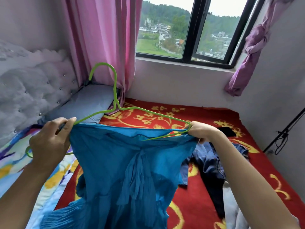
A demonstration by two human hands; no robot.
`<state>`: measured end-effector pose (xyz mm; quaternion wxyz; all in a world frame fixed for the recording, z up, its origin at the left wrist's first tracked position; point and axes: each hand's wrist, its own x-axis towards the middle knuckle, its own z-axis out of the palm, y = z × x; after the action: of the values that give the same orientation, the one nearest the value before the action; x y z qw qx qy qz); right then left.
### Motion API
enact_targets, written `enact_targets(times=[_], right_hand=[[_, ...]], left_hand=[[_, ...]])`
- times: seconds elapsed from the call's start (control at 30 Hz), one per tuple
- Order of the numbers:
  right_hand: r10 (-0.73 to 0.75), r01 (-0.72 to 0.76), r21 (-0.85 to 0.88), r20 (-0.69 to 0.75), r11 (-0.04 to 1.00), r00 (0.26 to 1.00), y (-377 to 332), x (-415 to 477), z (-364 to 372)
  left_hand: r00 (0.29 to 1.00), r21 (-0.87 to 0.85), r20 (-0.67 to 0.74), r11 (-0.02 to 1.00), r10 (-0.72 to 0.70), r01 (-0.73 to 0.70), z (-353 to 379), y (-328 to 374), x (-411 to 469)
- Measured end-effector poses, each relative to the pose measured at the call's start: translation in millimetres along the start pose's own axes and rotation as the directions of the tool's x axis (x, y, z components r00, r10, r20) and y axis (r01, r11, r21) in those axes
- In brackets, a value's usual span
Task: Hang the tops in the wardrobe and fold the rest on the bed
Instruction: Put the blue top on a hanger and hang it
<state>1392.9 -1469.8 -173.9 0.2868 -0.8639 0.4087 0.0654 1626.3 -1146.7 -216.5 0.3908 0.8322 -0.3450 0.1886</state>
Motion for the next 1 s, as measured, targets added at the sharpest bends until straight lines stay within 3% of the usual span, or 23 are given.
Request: enact_targets(times=[0.17,0.27,0.3,0.37,0.43,0.53,0.67,0.7,0.77,0.8,0.93,1.0], right_hand=[[0.092,-0.089,-0.047,0.064,0.995,0.994,-11,13,-25],[0.076,-0.085,0.076,0.106,0.994,0.991,-7,14,-45],[0.075,-0.086,0.105,0.107,0.991,0.991,-8,13,-48],[0.066,-0.067,0.049,0.031,0.997,0.997,-18,14,-46],[0.028,-0.034,-0.042,-0.133,0.999,0.991,-34,12,-31],[-0.084,0.080,-0.024,-0.350,0.996,0.933,-53,6,0],[-0.263,0.274,-0.008,-0.304,0.962,0.916,-64,-13,22],[-0.275,0.277,-0.047,-0.369,0.960,0.888,-62,-18,18],[-0.297,0.258,-0.150,-0.577,0.954,0.761,-52,-16,-3],[-0.346,0.288,-0.195,-0.606,0.937,0.716,-48,-14,-15],[-0.494,0.397,-0.330,-0.300,0.857,0.816,-51,6,-38],[-0.533,0.440,-0.329,-0.288,0.835,0.796,-64,19,-38]], left_hand=[[0.999,-0.049,-0.025,0.998,0.044,-0.045,-2,14,10],[0.988,0.126,0.021,0.980,0.153,-0.155,-7,13,9],[0.979,0.156,0.102,0.969,0.175,-0.189,0,5,3],[0.935,0.257,-0.060,0.911,0.349,-0.324,15,-6,3],[0.905,0.309,-0.194,0.899,0.378,-0.310,26,2,11],[0.905,0.327,-0.208,0.899,0.370,-0.292,29,26,19],[0.958,0.177,-0.183,0.966,0.221,-0.189,30,34,19],[0.972,0.094,-0.170,0.984,0.164,-0.150,28,30,21],[0.990,-0.070,-0.135,0.996,0.046,-0.056,22,22,27],[0.993,-0.118,-0.119,0.993,0.009,-0.023,16,20,29],[0.999,-0.241,-0.036,0.970,0.000,-0.009,-5,16,42],[1.000,-0.268,0.000,0.963,0.000,0.000,-21,16,46]])
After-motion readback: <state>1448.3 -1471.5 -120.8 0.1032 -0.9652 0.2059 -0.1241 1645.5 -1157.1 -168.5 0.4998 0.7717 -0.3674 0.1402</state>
